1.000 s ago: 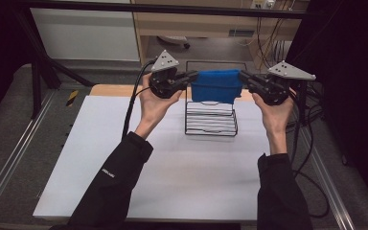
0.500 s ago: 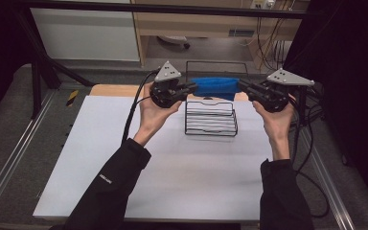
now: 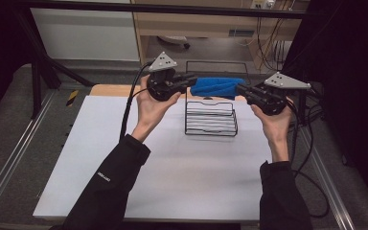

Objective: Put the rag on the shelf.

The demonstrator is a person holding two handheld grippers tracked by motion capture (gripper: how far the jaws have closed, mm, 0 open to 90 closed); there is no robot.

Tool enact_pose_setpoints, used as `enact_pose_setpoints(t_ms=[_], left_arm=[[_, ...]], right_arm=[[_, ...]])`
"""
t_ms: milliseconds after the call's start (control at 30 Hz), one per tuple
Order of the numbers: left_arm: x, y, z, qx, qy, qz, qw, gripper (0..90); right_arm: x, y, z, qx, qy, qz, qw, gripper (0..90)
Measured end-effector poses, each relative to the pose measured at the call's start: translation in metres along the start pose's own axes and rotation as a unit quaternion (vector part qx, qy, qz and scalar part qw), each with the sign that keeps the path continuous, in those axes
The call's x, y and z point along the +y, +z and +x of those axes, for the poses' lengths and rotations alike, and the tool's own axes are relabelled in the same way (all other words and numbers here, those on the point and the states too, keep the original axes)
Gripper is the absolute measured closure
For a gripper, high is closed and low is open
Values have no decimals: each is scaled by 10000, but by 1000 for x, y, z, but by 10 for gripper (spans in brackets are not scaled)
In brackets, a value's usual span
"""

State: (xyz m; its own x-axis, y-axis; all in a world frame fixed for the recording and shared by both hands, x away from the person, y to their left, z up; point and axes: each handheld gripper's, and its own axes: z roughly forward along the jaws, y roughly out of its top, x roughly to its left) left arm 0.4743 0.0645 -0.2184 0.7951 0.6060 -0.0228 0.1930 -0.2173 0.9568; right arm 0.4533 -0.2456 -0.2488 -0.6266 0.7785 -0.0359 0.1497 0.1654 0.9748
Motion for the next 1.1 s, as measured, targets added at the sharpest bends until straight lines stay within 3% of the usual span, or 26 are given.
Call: enact_pose_setpoints(t_ms=[100, 333, 533, 767, 900, 967, 1100], left_arm=[[-7, 8, -1, -90, 1, 313, 9995, 874], [-20, 21, -1, -116, 28, 689, 9976, 897], [-25, 29, -1, -5, 110, 768, 9970, 898], [-30, 35, -1, 50, 194, 775, 9968, 898], [-35, 38, 0, 67, 185, 810, 9965, 898], [-37, 39, 1, 65, 177, 812, 9965, 898], [-40, 40, 1, 45, 188, 778, 9968, 898]], right_arm=[[-2, 0, 0, 18, -9, -4, 10000, 829], [-8, 1, -1, 58, 2, 35, 10000, 813], [-9, 1, 0, 50, -22, 69, 10000, 791], [-4, -2, 4, 114, -54, -19, 9999, 651], [0, -5, 6, 160, 56, -187, 9997, 591], [1, -5, 7, 168, 81, -189, 9996, 643], [-7, -1, 4, 210, 352, 179, 9990, 858]])
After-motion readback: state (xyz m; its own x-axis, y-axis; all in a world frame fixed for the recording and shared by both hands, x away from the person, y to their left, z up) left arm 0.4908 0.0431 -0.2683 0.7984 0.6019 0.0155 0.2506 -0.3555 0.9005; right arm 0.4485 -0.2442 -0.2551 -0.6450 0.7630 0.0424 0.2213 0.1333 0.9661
